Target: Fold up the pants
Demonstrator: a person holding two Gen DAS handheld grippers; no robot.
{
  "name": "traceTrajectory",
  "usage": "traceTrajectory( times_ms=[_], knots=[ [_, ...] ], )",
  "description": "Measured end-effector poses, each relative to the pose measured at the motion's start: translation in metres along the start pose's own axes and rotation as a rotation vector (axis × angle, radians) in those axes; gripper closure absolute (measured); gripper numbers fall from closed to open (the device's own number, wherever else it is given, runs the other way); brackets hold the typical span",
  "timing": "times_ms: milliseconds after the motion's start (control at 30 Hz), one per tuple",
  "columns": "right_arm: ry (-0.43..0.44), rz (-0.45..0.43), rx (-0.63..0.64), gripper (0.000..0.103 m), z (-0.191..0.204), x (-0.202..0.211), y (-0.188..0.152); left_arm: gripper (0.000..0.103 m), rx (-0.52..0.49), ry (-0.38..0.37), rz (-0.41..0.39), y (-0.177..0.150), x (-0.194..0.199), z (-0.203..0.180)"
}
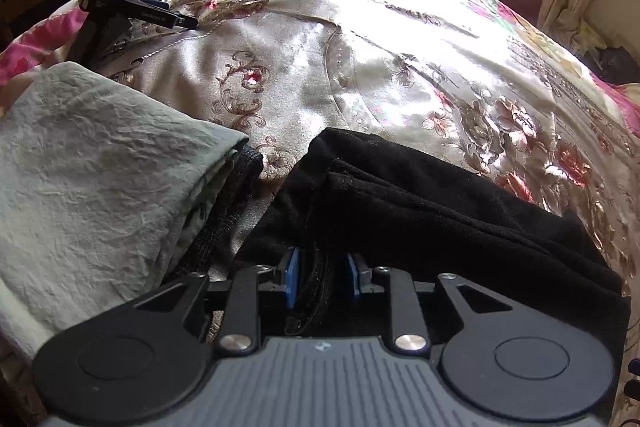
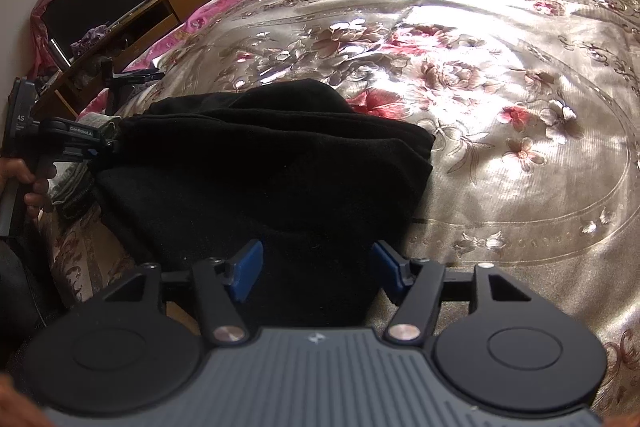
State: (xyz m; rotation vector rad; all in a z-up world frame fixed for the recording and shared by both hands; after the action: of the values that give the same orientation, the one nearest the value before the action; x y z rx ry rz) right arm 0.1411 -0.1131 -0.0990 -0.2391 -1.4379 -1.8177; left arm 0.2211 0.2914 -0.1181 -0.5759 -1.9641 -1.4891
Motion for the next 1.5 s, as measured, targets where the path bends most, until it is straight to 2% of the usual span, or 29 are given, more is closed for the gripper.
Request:
traceTrajectory(
  times_ms=[200, 300, 533, 733, 900, 1033, 1133, 1200, 1300, 1400, 1500],
  knots=[
    [0.010, 0.002, -0.011, 0.034, 0.000, 0.013, -0.004, 0.046, -0.029, -0.065, -0.043, 0.004, 0.035, -0.016],
    [0.026, 0.011, -0.060, 0.034, -0.004, 0.017, -0.010, 0.041, -0.054, -0.148, -0.037, -0.006, 0.049, -0.042],
    [0.039, 0.050, -0.164, 0.034, -0.012, 0.016, -0.033, 0.038, -0.146, -0.345, 0.020, -0.058, 0.060, -0.118],
    [0.073, 0.065, -0.223, 0.036, -0.013, 0.018, -0.049, 0.038, -0.247, -0.494, 0.086, -0.106, 0.057, -0.167],
    [0.097, 0.077, -0.313, 0.043, -0.023, 0.012, -0.056, 0.038, -0.290, -0.490, 0.093, -0.122, 0.046, -0.168],
    [0.143, 0.071, -0.453, 0.048, -0.036, 0.007, -0.060, 0.037, -0.321, -0.476, 0.102, -0.123, 0.048, -0.171],
    [0.146, 0.073, -0.517, 0.058, -0.044, 0.002, -0.064, 0.037, -0.391, -0.465, 0.088, -0.123, 0.056, -0.182],
    [0.131, 0.082, -0.530, 0.073, -0.048, 0.002, -0.064, 0.037, -0.443, -0.504, 0.072, -0.127, 0.066, -0.192],
    [0.160, 0.063, -0.519, 0.081, -0.047, 0.013, -0.056, 0.037, -0.522, -0.596, 0.053, -0.134, 0.085, -0.211],
    [0.193, 0.050, -0.525, 0.081, -0.047, 0.022, -0.045, 0.037, -0.627, -0.688, 0.029, -0.142, 0.105, -0.234],
    [0.217, 0.054, -0.526, 0.081, -0.046, 0.024, -0.032, 0.037, -0.726, -0.717, -0.026, -0.147, 0.119, -0.252]
  ],
)
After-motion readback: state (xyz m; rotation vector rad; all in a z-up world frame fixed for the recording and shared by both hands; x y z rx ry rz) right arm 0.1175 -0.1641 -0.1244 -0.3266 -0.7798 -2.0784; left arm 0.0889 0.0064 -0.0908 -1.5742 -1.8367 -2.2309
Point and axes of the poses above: each gripper's, at about its wrist camera, not at the fingertips, and x roughly against the way its jaws point, z to its left, y to its top, the point moved 4 cm from there along -x, roughly the way its jaws point, and after that the axes turned 12 degrees about -z, right-handed, at the moved point
